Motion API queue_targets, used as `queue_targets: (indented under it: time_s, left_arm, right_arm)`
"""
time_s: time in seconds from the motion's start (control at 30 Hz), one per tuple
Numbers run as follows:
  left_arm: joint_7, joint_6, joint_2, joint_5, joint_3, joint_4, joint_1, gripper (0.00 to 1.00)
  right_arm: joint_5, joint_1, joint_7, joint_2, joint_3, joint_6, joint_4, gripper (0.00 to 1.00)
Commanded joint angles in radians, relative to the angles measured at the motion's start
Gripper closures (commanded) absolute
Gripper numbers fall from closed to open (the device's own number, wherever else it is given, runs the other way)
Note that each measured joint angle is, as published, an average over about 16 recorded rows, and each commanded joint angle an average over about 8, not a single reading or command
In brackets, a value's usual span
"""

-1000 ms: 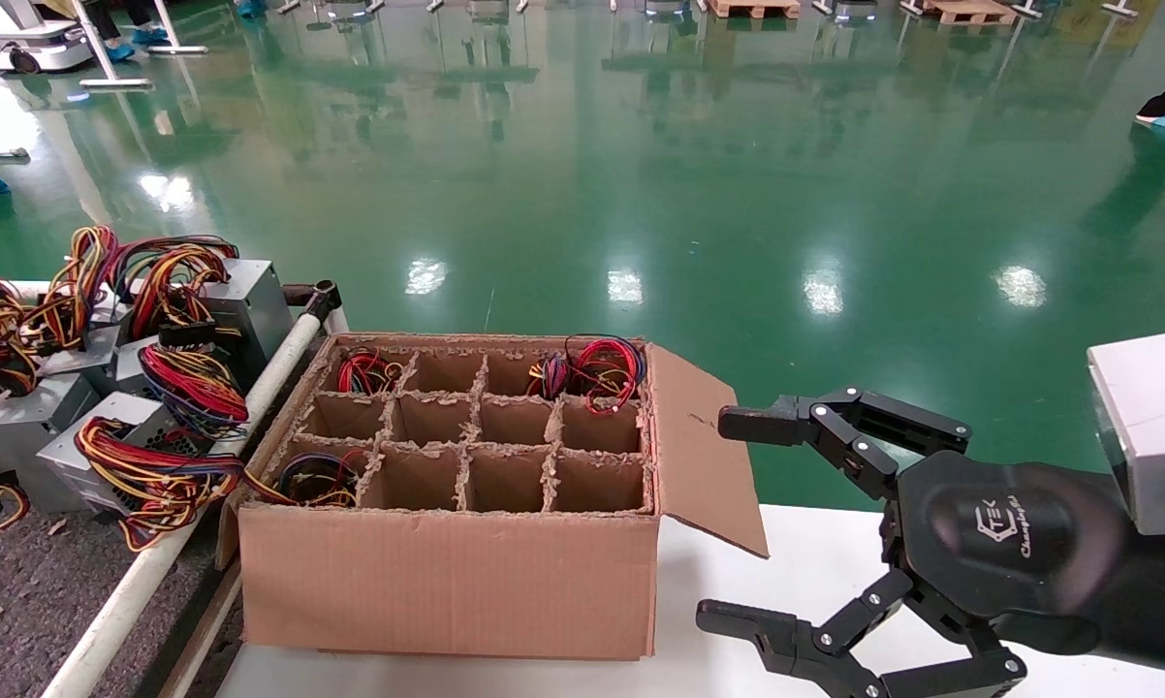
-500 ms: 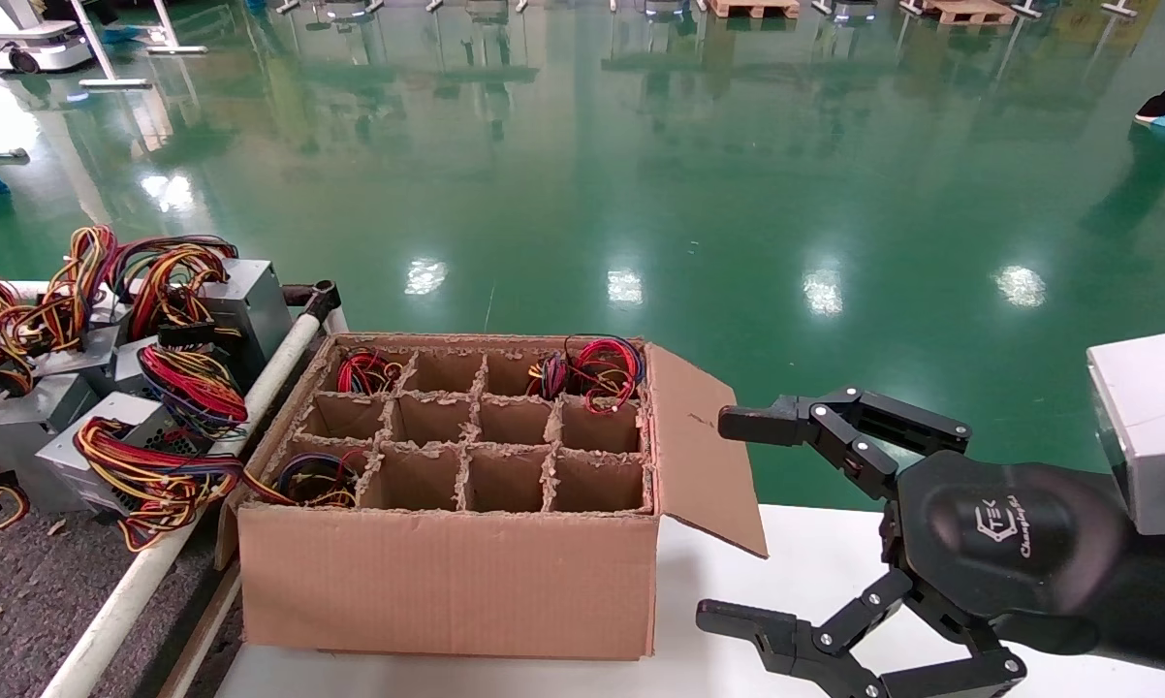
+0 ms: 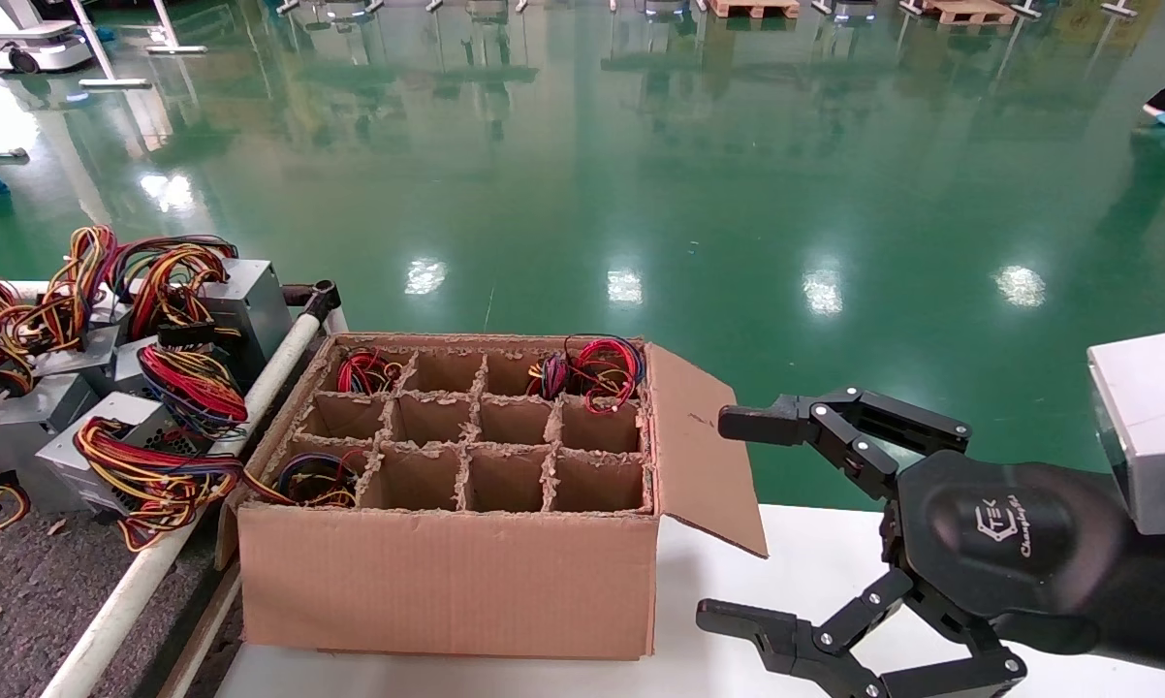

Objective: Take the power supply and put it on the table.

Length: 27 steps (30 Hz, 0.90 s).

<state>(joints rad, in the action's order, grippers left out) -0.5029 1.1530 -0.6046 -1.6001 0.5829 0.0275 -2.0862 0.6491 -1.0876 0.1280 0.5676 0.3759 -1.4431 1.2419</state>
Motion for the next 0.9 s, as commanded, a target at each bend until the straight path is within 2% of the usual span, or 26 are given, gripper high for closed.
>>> queue_targets:
  time_s: [0.03,0.2,0.4,0.6,0.9]
  left_arm:
    - [0.008,0.006,0.003,0.014,-0.009,0.002,-0.008,0.0]
    - [0.002,0.019,-0.008,0.118,-0.084,0.027,-0.002,0.0]
    - [-0.036,-0.014,-0.06,0.236,-0.166,0.036,0.023,0.0]
    - [-0.092,-0.133,-0.16,0.326,-0.229,0.015,0.056,0.0]
    - [-0.088,-0.369,-0.355,0.38,-0.266,-0.003,0.073,0.0]
  right_arm:
    - [0.0,0.0,0.0,0.0,0.0,0.0,0.0,0.0]
    - [0.0,0.0,0.0,0.0,0.0,0.0,0.0,0.0]
    - [0.0,0.0,0.0,0.0,0.0,0.0,0.0,0.0]
    - [0.0,0.0,0.0,0.0,0.0,0.0,0.0,0.0]
    - [0.0,0.0,0.0,0.0,0.0,0.0,0.0,0.0]
